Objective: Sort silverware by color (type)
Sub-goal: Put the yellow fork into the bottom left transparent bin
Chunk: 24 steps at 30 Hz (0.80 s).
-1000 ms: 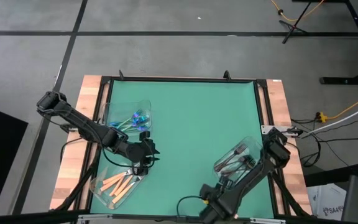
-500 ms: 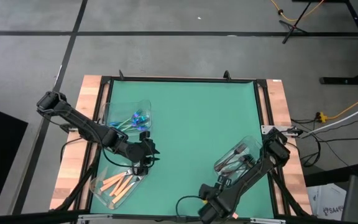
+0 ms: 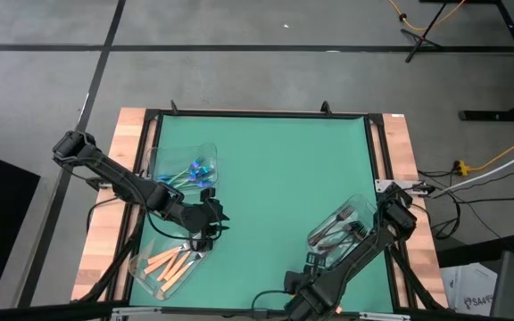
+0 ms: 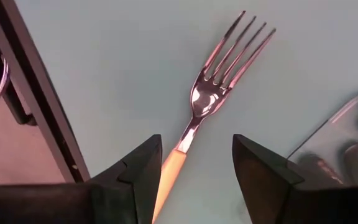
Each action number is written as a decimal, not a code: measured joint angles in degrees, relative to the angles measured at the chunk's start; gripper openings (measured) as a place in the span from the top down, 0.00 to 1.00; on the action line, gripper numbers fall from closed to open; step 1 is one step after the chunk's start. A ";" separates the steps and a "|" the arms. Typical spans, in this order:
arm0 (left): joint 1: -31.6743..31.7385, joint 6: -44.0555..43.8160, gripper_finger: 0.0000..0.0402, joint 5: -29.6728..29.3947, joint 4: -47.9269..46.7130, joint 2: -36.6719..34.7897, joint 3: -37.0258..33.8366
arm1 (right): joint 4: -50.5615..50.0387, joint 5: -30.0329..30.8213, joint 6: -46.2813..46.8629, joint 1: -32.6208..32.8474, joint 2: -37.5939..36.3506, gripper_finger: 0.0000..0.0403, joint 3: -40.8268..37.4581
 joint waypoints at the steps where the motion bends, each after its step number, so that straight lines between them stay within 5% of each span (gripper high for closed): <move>1: 0.00 0.00 0.72 0.00 0.00 0.00 0.00 | -0.03 -0.01 -0.90 -0.01 0.00 0.54 0.00; 24: -0.02 0.00 0.72 -0.02 0.15 -0.01 0.00 | 2.49 0.61 -10.47 -0.05 -0.19 0.54 -3.30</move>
